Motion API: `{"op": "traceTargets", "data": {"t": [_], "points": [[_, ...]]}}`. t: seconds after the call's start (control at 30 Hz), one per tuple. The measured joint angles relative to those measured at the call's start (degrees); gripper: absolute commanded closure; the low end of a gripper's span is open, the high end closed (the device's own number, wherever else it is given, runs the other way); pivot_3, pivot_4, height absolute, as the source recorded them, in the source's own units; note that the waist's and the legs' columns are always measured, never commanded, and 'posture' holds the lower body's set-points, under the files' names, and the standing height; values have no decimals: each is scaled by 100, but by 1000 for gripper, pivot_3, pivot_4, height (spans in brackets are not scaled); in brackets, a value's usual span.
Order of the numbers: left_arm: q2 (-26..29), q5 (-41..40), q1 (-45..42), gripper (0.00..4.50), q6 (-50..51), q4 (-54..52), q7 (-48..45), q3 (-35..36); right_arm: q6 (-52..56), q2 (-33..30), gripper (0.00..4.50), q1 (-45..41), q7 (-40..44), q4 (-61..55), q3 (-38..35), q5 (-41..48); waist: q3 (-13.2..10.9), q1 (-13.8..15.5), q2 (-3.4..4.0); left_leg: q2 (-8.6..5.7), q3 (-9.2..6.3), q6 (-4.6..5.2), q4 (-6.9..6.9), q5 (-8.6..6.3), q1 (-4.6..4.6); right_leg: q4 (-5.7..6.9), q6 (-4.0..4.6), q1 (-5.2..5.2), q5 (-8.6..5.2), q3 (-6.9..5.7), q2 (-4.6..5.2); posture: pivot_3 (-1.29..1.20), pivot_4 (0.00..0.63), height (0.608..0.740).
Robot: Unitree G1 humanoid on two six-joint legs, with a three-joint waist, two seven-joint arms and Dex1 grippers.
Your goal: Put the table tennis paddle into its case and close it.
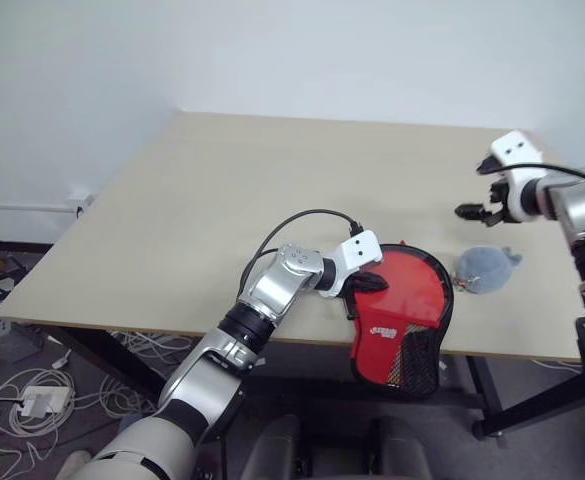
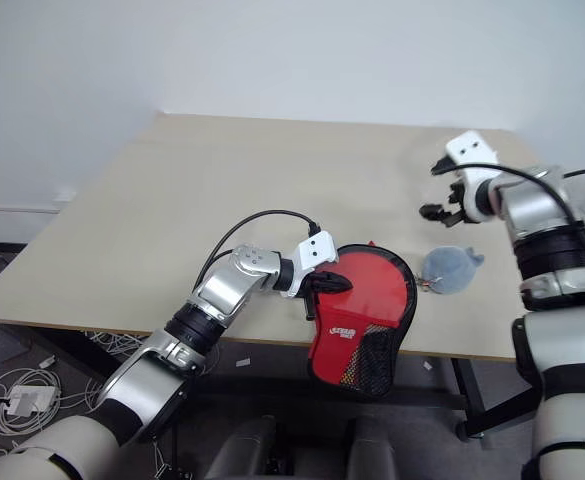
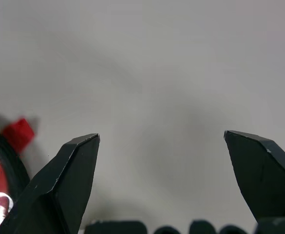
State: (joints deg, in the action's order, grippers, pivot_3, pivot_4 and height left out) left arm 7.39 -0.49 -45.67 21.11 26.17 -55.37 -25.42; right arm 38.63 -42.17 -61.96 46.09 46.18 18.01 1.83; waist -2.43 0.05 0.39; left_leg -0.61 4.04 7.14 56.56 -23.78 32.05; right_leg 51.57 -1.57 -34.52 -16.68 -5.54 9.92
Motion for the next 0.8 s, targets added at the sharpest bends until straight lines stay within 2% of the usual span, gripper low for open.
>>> {"op": "traceTargets", "data": {"t": [0.13, 0.37, 0.57, 0.8], "points": [[-9, 0, 8, 4500, -1, -8, 21, 3, -472, 60, 54, -16, 439, 775, 131, -347, 0, -3, 4, -10, 3, 1, 0, 0, 1, 1, 0, 0, 1, 4, -3, 0, 0, 654], [-16, 3, 26, 4500, -1, -7, 103, 5, -630, -245, 54, 17, 1118, 756, 159, -730, 2, -8, 12, -16, -1, 0, 0, 1, -8, 7, -6, 4, -2, 7, 0, 0, 0, 654], [-27, 4, 50, 4500, -70, 10, 119, 7, 212, -925, 54, 673, 1865, -712, 89, -718, 3, 1, 13, -15, -13, 24, 0, -12, -7, 5, -1, 6, 1, 3, 17, 0, 0, 654], [-83, 15, 28, 4500, -191, 125, 111, 3, 1342, -1448, 54, 1424, 2354, -2439, -148, -367, 4, 24, 13, -17, -30, 32, 1, -19, -2, 2, -2, 9, 1, -14, 33, 0, 0, 654]]}}
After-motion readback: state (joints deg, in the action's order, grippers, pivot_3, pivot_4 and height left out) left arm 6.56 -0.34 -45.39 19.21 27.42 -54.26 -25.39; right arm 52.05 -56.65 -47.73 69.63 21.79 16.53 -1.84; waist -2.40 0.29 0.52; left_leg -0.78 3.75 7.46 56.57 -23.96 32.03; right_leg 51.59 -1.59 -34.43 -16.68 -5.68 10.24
